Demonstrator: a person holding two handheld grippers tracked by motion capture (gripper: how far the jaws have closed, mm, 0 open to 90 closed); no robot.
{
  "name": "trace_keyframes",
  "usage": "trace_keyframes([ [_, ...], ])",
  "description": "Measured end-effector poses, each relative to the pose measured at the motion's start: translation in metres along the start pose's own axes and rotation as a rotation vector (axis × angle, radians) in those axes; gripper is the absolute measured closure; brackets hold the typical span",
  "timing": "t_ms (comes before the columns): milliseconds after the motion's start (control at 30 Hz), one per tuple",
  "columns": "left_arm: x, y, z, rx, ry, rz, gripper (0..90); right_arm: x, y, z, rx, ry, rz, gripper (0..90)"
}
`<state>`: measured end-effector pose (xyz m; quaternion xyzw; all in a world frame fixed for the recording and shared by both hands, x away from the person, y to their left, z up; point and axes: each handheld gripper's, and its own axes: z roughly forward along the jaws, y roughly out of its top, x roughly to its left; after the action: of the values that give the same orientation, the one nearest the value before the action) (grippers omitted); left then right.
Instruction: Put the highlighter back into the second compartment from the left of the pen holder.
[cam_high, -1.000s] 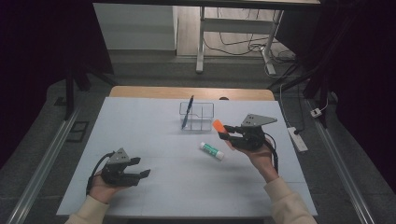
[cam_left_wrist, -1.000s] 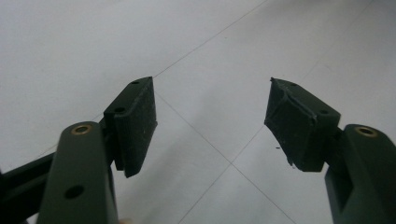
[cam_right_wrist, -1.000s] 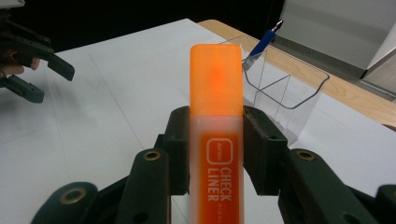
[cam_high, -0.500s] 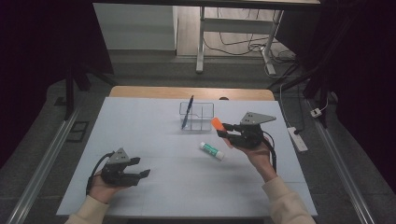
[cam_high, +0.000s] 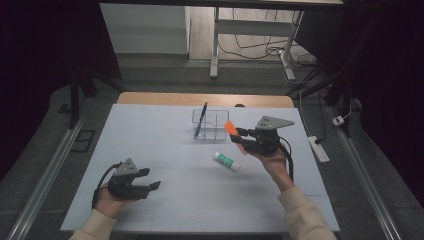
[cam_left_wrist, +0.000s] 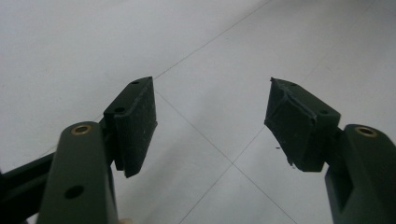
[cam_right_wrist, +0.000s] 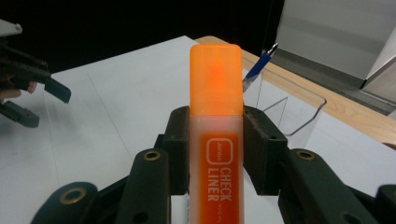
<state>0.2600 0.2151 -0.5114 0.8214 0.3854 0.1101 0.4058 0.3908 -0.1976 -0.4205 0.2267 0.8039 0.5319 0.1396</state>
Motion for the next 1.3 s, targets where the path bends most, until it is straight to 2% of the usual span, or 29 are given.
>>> trace_keyframes([
  [200, 0.000, 0.000, 0.000, 0.001, -0.005, 0.002, 33.6, -0.003, 0.009, 0.008, -0.029, 0.005, 0.017, 63.9],
  [500, 0.000, 0.000, 0.000, 0.001, -0.009, 0.006, 33.6, -0.004, 0.017, 0.021, -0.034, -0.003, 0.021, 63.9],
  [933, 0.000, 0.000, 0.001, 0.003, -0.011, 0.009, 33.6, -0.009, 0.022, 0.036, -0.046, -0.012, 0.040, 63.8],
  [1300, 0.000, 0.000, 0.001, 0.004, -0.012, 0.009, 33.6, -0.020, 0.025, 0.045, -0.070, -0.019, 0.078, 63.7],
])
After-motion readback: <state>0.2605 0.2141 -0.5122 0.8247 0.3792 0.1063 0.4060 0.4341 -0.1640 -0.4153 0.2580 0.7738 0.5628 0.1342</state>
